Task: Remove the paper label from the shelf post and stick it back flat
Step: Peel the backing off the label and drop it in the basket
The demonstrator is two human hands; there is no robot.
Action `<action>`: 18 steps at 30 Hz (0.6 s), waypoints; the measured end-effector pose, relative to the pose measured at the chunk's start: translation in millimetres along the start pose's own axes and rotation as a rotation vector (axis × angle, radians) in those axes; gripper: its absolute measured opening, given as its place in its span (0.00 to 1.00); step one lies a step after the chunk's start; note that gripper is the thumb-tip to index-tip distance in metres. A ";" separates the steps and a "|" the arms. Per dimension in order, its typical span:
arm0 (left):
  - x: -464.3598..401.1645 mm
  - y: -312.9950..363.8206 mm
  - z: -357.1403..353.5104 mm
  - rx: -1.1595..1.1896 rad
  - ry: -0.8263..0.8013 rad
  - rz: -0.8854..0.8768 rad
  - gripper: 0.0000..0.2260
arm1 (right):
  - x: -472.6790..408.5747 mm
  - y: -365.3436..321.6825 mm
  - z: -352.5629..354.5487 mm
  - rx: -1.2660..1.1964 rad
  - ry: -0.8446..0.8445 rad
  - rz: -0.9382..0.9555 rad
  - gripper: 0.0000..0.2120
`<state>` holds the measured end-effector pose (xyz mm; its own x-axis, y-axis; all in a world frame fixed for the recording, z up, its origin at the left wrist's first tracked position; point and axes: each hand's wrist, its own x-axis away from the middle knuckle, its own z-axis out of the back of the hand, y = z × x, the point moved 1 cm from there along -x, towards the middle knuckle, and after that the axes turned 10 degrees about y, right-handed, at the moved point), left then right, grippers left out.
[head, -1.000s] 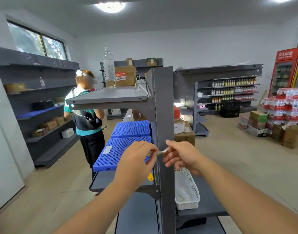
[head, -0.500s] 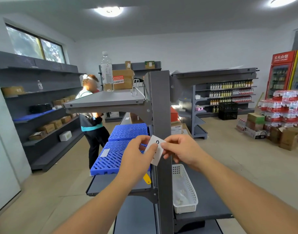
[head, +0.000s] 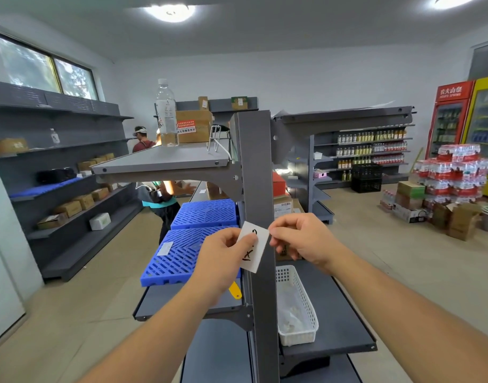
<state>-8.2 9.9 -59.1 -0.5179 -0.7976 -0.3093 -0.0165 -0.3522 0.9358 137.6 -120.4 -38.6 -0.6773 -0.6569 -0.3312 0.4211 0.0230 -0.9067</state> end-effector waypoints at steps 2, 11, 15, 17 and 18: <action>0.8 0.3 -0.5 -0.003 -0.007 -0.004 0.06 | -0.1 -0.9 -0.3 0.000 -0.002 0.002 0.06; 1.5 -0.4 2.4 -0.018 -0.009 0.009 0.06 | 1.2 -3.0 -2.2 0.016 0.008 0.009 0.09; 1.7 0.3 4.1 -0.031 -0.002 0.014 0.06 | 3.1 -4.1 -4.3 0.021 -0.005 0.011 0.09; 2.7 1.3 4.5 -0.035 0.001 0.014 0.06 | 3.6 -5.1 -5.3 0.009 0.002 0.007 0.09; 2.9 1.6 4.7 -0.036 0.001 0.013 0.07 | 3.9 -5.8 -5.7 0.003 0.004 0.006 0.08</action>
<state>-13.7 9.3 -57.6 -0.5171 -0.8025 -0.2978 0.0212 -0.3597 0.9328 129.1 -118.7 -36.2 -0.6773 -0.6539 -0.3372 0.4265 0.0245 -0.9042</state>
